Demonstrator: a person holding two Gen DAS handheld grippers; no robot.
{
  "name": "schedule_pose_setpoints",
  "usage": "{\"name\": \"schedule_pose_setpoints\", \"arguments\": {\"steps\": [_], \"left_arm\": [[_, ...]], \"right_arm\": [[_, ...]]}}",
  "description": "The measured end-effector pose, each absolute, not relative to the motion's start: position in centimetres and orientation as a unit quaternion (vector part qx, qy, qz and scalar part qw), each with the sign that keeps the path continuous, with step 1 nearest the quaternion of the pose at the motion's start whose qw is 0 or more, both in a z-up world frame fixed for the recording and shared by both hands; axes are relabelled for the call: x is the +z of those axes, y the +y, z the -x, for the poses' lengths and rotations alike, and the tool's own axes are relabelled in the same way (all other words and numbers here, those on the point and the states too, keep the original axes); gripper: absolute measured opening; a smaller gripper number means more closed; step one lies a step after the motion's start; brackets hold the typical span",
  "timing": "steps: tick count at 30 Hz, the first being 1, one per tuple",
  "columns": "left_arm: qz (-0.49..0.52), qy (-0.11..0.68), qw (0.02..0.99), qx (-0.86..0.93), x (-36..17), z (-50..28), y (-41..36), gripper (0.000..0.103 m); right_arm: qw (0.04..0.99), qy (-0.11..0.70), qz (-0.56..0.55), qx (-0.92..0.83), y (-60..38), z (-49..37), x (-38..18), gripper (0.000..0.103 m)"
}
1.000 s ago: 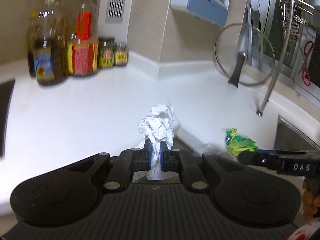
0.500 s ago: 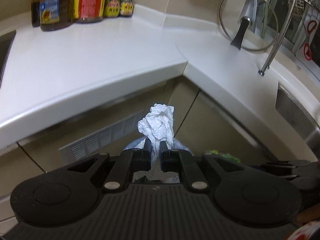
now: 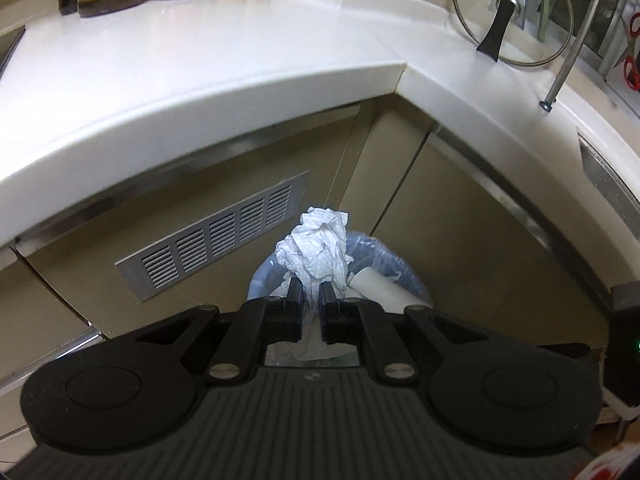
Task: Collect trash
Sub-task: 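Carry the tissue and green bag down over the wastebasket, then open both grippers to drop tissue and green bag into the wastebasket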
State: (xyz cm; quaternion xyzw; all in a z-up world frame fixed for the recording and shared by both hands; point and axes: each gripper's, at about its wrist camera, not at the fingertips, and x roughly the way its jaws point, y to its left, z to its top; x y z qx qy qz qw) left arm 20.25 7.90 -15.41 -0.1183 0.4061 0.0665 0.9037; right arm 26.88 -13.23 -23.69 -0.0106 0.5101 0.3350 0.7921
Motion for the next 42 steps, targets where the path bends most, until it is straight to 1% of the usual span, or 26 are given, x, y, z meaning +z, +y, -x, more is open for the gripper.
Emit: {"name": "schedule_pose_setpoints", "arguments": {"steps": [4,5,6,8,20,31,34,35,37,38,39,40,42], "left_arm": [[0.119,0.414,0.9,0.065,-16.1,-20.4,8.1,0.008],[0.119,0.416,0.899,0.064,-16.2,-20.4,8.1,0.008],[0.119,0.418,0.898,0.064,-16.4,-20.5,8.1,0.008],[0.12,0.421,0.897,0.063,-16.6,-20.6,8.1,0.008],[0.127,0.441,0.887,0.046,-18.4,-21.5,6.9,0.008],[0.127,0.477,0.87,0.01,-22.6,-24.6,4.4,0.009],[0.119,0.483,0.867,0.006,-23.7,-25.4,3.8,0.015],[0.116,0.485,0.867,0.004,-24.0,-25.5,3.6,0.019],[0.105,0.491,0.865,0.006,-24.5,-25.8,3.3,0.019],[0.103,0.494,0.863,0.005,-24.7,-25.8,3.3,0.021],[0.104,0.497,0.862,0.006,-24.8,-25.7,3.3,0.027],[0.106,0.498,0.86,0.007,-24.8,-25.7,3.3,0.03],[0.106,0.497,0.861,0.011,-24.8,-25.4,3.5,0.031]], "right_arm": [[0.79,0.515,-0.003,0.334,-12.5,-27.1,-24.7,0.037],[0.789,0.515,-0.007,0.335,-12.3,-27.2,-24.9,0.041],[0.788,0.516,-0.01,0.335,-12.2,-27.3,-25.1,0.048],[0.786,0.519,-0.015,0.335,-11.8,-27.5,-25.5,0.053],[0.792,0.526,-0.039,0.306,-13.6,-28.2,-26.8,0.054],[0.802,0.53,-0.046,0.272,-16.4,-29.4,-27.2,0.054],[0.801,0.532,-0.049,0.269,-17.0,-29.5,-27.3,0.054],[0.801,0.533,-0.049,0.269,-17.2,-29.5,-27.3,0.054],[0.8,0.534,-0.051,0.269,-17.4,-29.4,-27.3,0.054],[0.799,0.535,-0.052,0.27,-17.5,-29.5,-27.4,0.054],[0.799,0.535,-0.053,0.271,-17.6,-29.5,-27.3,0.054],[0.798,0.535,-0.054,0.272,-17.6,-29.4,-27.3,0.054],[0.799,0.531,-0.057,0.276,-17.5,-29.4,-27.1,0.054]]}}
